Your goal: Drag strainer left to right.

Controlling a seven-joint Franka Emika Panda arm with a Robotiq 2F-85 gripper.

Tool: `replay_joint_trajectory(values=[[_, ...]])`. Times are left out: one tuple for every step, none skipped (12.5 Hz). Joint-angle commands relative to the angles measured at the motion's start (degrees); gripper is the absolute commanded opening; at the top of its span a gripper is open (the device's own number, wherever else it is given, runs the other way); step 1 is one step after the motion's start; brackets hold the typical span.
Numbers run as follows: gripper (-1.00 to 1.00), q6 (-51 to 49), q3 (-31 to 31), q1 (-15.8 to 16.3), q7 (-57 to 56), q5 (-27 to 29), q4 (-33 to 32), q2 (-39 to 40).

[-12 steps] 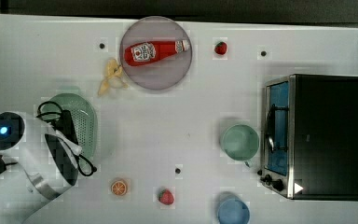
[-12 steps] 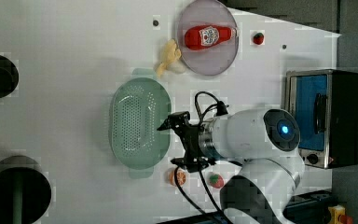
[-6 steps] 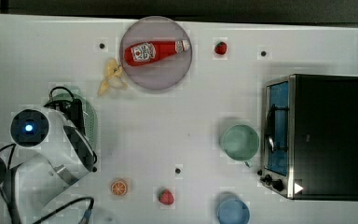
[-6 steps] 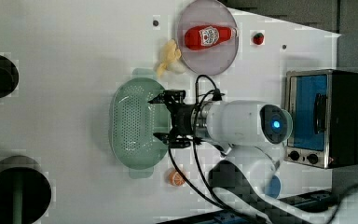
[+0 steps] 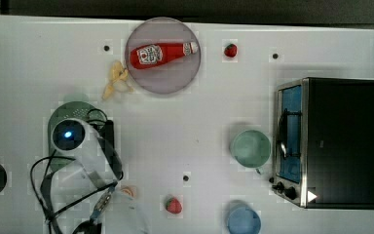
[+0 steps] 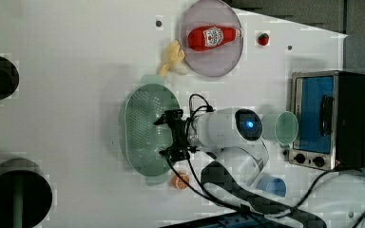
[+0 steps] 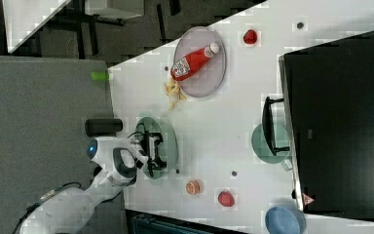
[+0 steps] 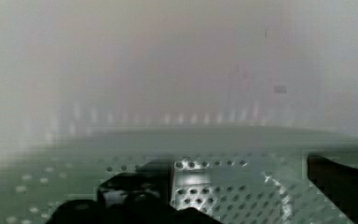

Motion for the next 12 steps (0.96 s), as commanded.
replay_joint_trajectory(values=[[1.00, 0.72, -2.47, 1.84, 3.26, -0.86, 1.58, -2.58], [1.00, 0.97, -2.87, 1.74, 3.28, -0.86, 1.44, -2.66], [1.00, 0.80, -3.38, 1.66, 3.29, -0.86, 0.99, -2.80], [1.00, 0.94, -3.90, 1.53, 3.28, -0.86, 0.28, -3.10], [1.00, 1.12, -4.70, 1.33, 3.20, -0.87, -0.49, -3.76], [1.00, 1.10, -5.59, 1.15, 2.93, -0.88, -1.42, -4.54], [1.00, 1.14, -6.56, 1.01, 1.81, -0.95, -2.34, -5.38], [1.00, 1.13, -7.55, 0.88, 0.30, -0.95, -3.17, -6.21], [1.00, 1.11, -8.56, 0.67, -0.94, -0.95, -4.14, -7.04], [1.00, 1.09, -9.58, 0.39, -1.56, -0.95, -5.02, -7.73], [1.00, 1.15, -10.60, 0.21, -1.98, -0.98, -5.79, -8.33], [1.00, 1.12, -11.58, 0.08, -2.95, -1.02, -6.36, -8.83]])
